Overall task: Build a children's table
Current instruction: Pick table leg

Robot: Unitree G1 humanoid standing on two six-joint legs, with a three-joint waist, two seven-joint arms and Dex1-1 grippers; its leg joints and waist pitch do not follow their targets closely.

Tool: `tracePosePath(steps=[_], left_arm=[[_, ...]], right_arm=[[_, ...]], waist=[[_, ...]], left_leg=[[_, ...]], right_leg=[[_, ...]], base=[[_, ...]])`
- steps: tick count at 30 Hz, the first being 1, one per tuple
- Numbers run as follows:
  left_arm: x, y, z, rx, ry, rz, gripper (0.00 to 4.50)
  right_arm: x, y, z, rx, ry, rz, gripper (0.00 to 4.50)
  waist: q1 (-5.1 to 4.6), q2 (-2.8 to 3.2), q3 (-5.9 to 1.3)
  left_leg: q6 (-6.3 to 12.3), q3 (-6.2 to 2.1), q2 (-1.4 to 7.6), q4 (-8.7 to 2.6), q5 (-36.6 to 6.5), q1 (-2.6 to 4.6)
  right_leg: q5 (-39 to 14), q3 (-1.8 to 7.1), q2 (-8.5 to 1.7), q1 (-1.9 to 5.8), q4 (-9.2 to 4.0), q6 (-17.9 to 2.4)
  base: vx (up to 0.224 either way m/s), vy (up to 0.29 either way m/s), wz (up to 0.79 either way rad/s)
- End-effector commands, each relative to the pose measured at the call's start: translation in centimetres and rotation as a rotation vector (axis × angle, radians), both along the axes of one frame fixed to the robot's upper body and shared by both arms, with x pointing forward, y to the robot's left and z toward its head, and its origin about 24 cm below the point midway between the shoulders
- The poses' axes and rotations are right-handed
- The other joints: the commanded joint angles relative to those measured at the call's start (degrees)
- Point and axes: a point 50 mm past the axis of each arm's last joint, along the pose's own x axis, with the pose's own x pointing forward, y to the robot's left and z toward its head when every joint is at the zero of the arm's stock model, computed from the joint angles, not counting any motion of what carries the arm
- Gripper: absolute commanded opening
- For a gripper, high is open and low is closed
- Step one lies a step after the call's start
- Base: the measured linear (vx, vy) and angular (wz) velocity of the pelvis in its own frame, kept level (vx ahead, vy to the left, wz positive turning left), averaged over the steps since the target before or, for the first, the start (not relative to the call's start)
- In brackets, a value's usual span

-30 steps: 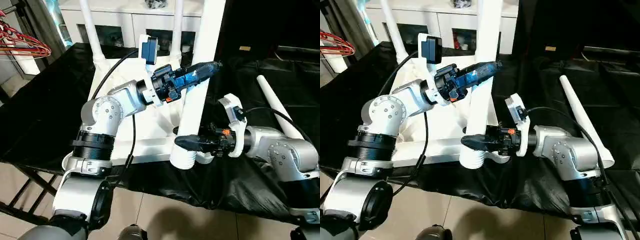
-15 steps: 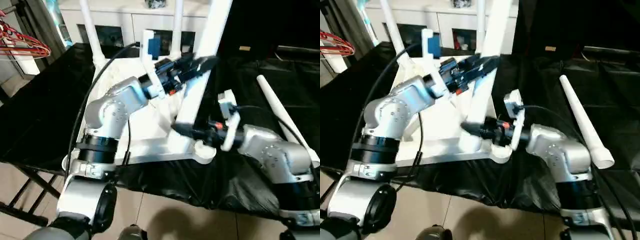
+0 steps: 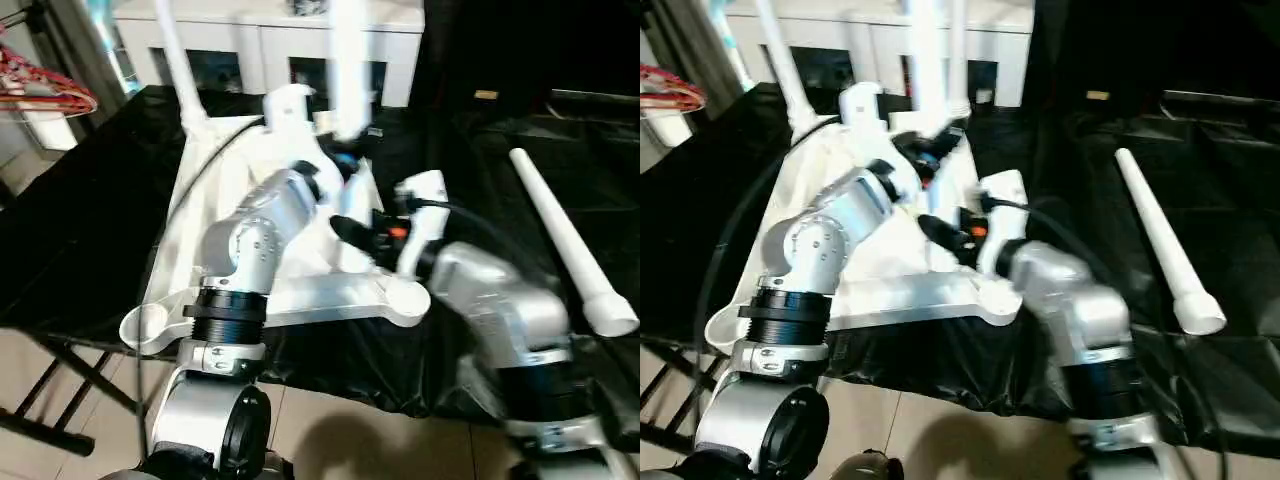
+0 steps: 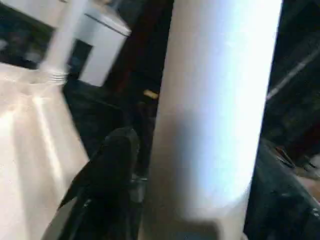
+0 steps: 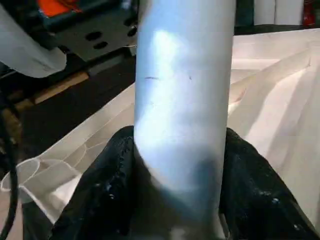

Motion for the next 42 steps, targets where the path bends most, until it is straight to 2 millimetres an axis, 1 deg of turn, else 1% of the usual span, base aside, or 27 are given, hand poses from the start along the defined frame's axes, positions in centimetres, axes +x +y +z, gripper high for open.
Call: tracePosePath(steps=[1, 2, 3, 5, 7, 8, 12, 15, 16, 18, 21, 22, 23, 25, 27, 28, 29, 30, 31, 32, 33, 34, 35, 36, 38, 40, 42], left_arm=[[0.0, -0.5, -0.3, -0.021, 0.034, 0.050, 2.53], [0.0, -0.3, -0.3, -0.013, 0.033, 0.071, 2.53], [0.2, 0.0, -0.4, 0.011, 0.032, 0.113, 2.31], [0.3, 0.3, -0.3, 0.037, 0.018, 0.139, 2.25], [0.4, 0.6, -0.3, 0.053, 0.006, 0.166, 2.12], [0.4, 0.6, -0.2, 0.054, 0.004, 0.169, 1.94], [0.1, 0.2, 0.2, 0.038, -0.034, 0.127, 1.88], [0.0, 0.1, 0.2, 0.036, -0.043, 0.106, 1.88], [-0.1, -0.1, 0.2, 0.030, -0.058, 0.074, 1.88], [-0.2, -0.3, 0.2, 0.034, -0.079, 0.036, 1.88], [-0.1, -0.1, 0.0, 0.039, -0.113, -0.042, 1.86], [-0.1, -0.1, 0.0, 0.040, -0.117, -0.049, 1.86], [-0.1, -0.1, 0.0, 0.044, -0.133, -0.076, 1.86], [-0.6, -0.2, 0.1, 0.045, -0.189, -0.209, 1.86], [-1.0, -0.2, 0.0, 0.044, -0.216, -0.310, 1.86], [-1.2, -0.1, 0.2, 0.016, -0.238, -0.377, 1.86], [-1.3, 0.1, 0.5, -0.035, -0.235, -0.426, 1.86], [-1.4, 0.1, 0.6, -0.046, -0.233, -0.436, 1.86], [-1.6, 0.2, 0.8, -0.068, -0.253, -0.482, 1.86], [-1.8, 0.2, 1.0, -0.081, -0.270, -0.515, 1.86], [-2.2, 0.3, 1.3, -0.113, -0.283, -0.574, 1.86], [-2.2, 0.3, 1.3, -0.113, -0.283, -0.574, 1.86], [-2.6, 0.4, 1.6, -0.154, -0.296, -0.654, 1.86], [-3.0, 0.5, 1.8, -0.181, -0.298, -0.707, 1.86], [-3.3, 0.6, 2.0, -0.200, -0.317, -0.756, 1.86], [-3.5, 0.6, 2.1, -0.207, -0.328, -0.786, 1.86], [-3.5, 0.5, 2.1, -0.205, -0.331, -0.795, 1.86]], right_arm=[[-0.2, 0.6, 2.2, 0.012, -0.110, 0.005, 1.91], [-0.3, 0.8, 2.1, 0.006, -0.112, 0.004, 1.91], [-0.4, 0.9, 2.1, 0.001, -0.113, 0.001, 1.91], [-0.4, 1.0, 2.0, -0.004, -0.113, -0.002, 1.91], [-0.4, 1.0, 2.0, -0.009, -0.112, -0.004, 1.91], [-0.4, 1.0, 2.0, -0.011, -0.113, -0.003, 1.91], [-0.5, 1.2, 1.8, -0.024, -0.115, -0.003, 1.91], [-0.4, 1.2, 1.8, -0.033, -0.119, -0.010, 1.91], [-0.3, 0.9, 1.9, -0.030, -0.120, -0.010, 2.26], [-0.1, 0.3, 1.9, -0.023, -0.117, -0.011, 2.61], [0.2, -1.4, 2.1, 0.015, -0.089, 0.018, 2.83], [0.2, -1.4, 2.1, 0.016, -0.087, 0.026, 2.95], [0.1, -1.8, 2.1, 0.022, -0.082, 0.055, 3.02], [-0.4, -2.7, 2.2, 0.039, -0.058, 0.170, 3.13], [-0.8, -3.3, 2.4, 0.048, -0.050, 0.247, 3.31], [-1.1, -3.7, 2.6, 0.063, -0.037, 0.313, 3.40], [-1.5, -4.0, 2.8, 0.086, -0.031, 0.375, 3.46], [-1.6, -4.1, 2.9, 0.090, -0.031, 0.388, 3.54], [-1.7, -4.2, 2.9, 0.092, -0.021, 0.413, 3.54], [-1.8, -4.3, 2.9, 0.092, -0.014, 0.429, 3.58], [-2.0, -4.4, 2.8, 0.089, -0.005, 0.466, 3.60], [-2.0, -4.4, 2.8, 0.089, -0.005, 0.466, 3.60], [-2.3, -4.5, 2.8, 0.091, 0.006, 0.523, 3.60], [-2.6, -4.5, 2.7, 0.097, 0.013, 0.561, 3.60], [-2.9, -4.5, 2.8, 0.105, 0.021, 0.604, 3.60], [-3.2, -4.5, 2.7, 0.110, 0.032, 0.647, 3.60], [-3.3, -4.5, 2.7, 0.108, 0.040, 0.667, 3.60]], waist=[[-0.32, -0.99, -4.71], [-0.32, -0.99, -4.73], [-0.24, -0.91, -4.78], [-0.23, -0.92, -4.80], [-0.23, -0.97, -4.81], [-0.20, -1.07, -4.78], [-0.24, -1.14, -4.74], [-0.28, -1.02, -4.75], [-0.29, -0.89, -4.76], [-0.31, -0.96, -4.79], [-0.22, -0.80, -4.83], [-0.21, -0.86, -4.78], [-0.20, -0.91, -4.80], [0.01, -1.10, -4.82], [0.04, -1.23, -4.85], [0.04, -1.37, -4.87], [0.07, -1.62, -4.84], [0.26, -1.47, -4.86], [0.17, -1.67, -4.84], [0.17, -1.58, -4.82], [0.11, -1.84, -4.77], [0.24, -1.72, -4.78], [0.15, -1.69, -4.72], [0.34, -1.64, -4.75], [0.31, -1.56, -4.65], [0.31, -1.67, -4.52], [0.29, -1.69, -4.54]], left_leg=[[-0.77, -1.13, 2.11, -4.07, -10.8, 1.34], [-0.99, -1.14, 2.11, -4.11, -10.7, 1.34], [-1.11, -1.15, 2.18, -4.11, -10.6, 1.45], [-1.24, -1.17, 2.19, -4.17, -10.5, 1.43], [-1.31, -1.11, 2.08, -4.11, -10.3, 1.37], [-1.24, -1.06, 2.02, -4.08, -10.2, 1.33], [-1.15, -1.03, 1.97, -4.07, -10.3, 1.23], [-1.16, -1.04, 1.99, -4.06, -10.3, 1.26], [-1.20, -1.04, 1.99, -4.06, -10.4, 1.29], [-1.15, -1.02, 1.96, -4.00, -10.0, 1.31], [-0.58, -0.99, 2.03, -3.93, -10.3, 1.41], [-0.38, -0.98, 1.98, -3.95, -10.3, 1.36], [-0.18, -0.94, 1.94, -3.88, -10.1, 1.35], [0.44, -0.91, 1.90, -3.81, -10.0, 1.44], [1.06, -0.84, 2.06, -3.60, -8.1, 1.23], [1.42, -0.76, 1.95, -3.53, -7.9, 1.22], [2.03, -0.65, 1.95, -3.45, -7.7, 1.27], [2.34, -0.66, 2.05, -3.30, -7.3, 1.23], [2.58, -0.62, 2.08, -3.26, -7.1, 1.15], [2.78, -0.61, 2.05, -3.25, -7.1, 1.16], [2.92, -0.56, 2.09, -3.25, -7.2, 1.18], [2.86, -0.57, 2.09, -3.18, -7.4, 1.27], [2.70, -0.56, 2.20, -3.25, -8.0, 1.26], [2.56, -0.49, 2.19, -3.17, -8.3, 1.43], [2.52, -0.57, 2.30, -3.26, -8.9, 1.39], [2.29, -0.58, 2.32, -3.38, -9.8, 1.39], [1.73, -0.67, 2.37, -3.47, -10.2, 1.40]], right_leg=[[-12.3, 2.11, -3.02, 2.96, -4.29, -6.5], [-11.6, 2.13, -2.94, 2.94, -4.21, -6.1], [-10.7, 2.17, -2.94, 2.86, -4.16, -5.9], [-9.7, 2.19, -2.91, 2.90, -4.10, -5.5], [-9.1, 2.21, -2.95, 2.89, -4.07, -5.7], [-8.9, 2.23, -2.99, 2.92, -4.05, -5.8], [-10.0, 2.25, -3.06, 2.95, -4.13, -5.6], [-9.9, 2.23, -3.08, 2.90, -4.16, -5.7], [-10.0, 2.24, -3.06, 2.87, -4.15, -5.8], [-9.1, 2.24, -2.99, 2.95, -4.10, -5.9], [-8.9, 2.28, -3.04, 3.01, -4.06, -6.3], [-8.8, 2.25, -2.96, 3.00, -4.10, -6.4], [-8.5, 2.24, -2.93, 3.03, -4.08, -6.6], [-8.8, 2.20, -3.06, 3.29, -4.05, -7.0], [-7.0, 2.29, -3.07, 3.26, -3.64, -8.1], [-6.7, 2.22, -3.09, 3.31, -3.61, -8.5], [-6.7, 2.19, -3.17, 3.41, -3.52, -9.6], [-6.6, 2.20, -3.29, 3.36, -3.35, -10.5], [-6.5, 2.22, -3.29, 3.34, -3.34, -10.8], [-7.3, 2.14, -3.31, 3.28, -3.36, -11.2], [-8.2, 2.15, -3.34, 3.25, -3.47, -11.4], [-8.8, 2.10, -3.41, 3.23, -3.34, -11.7], [-9.8, 2.16, -3.35, 3.12, -3.50, -11.7], [-10.6, 2.11, -3.37, 3.17, -3.36, -12.0], [-11.3, 2.16, -3.26, 3.03, -3.45, -12.0], [-12.7, 2.16, -3.34, 3.00, -3.71, -11.6], [-14.0, 2.26, -3.47, 3.02, -3.84, -10.6]], base=[[0.000, 0.000, 0.00], [0.000, 0.000, 0.00], [0.000, 0.000, 0.00], [0.000, 0.000, 0.00], [0.000, 0.000, 0.00], [0.000, 0.000, 0.00], [0.000, 0.000, 0.00], [0.000, 0.000, 0.00], [0.000, 0.000, 0.00], [0.000, 0.000, 0.00], [0.000, 0.000, 0.00], [0.000, 0.000, 0.00], [0.000, 0.000, 0.00], [0.000, 0.000, 0.00], [0.000, 0.000, 0.00], [0.000, 0.000, 0.00], [0.000, 0.000, 0.00], [0.000, 0.000, 0.00], [0.000, 0.000, 0.00], [0.000, 0.000, 0.00], [0.000, 0.000, 0.00], [0.000, 0.000, 0.00], [0.000, 0.000, 0.00], [0.000, 0.000, 0.00], [0.000, 0.000, 0.00], [0.000, 0.000, 0.00], [0.000, 0.000, 0.00]])
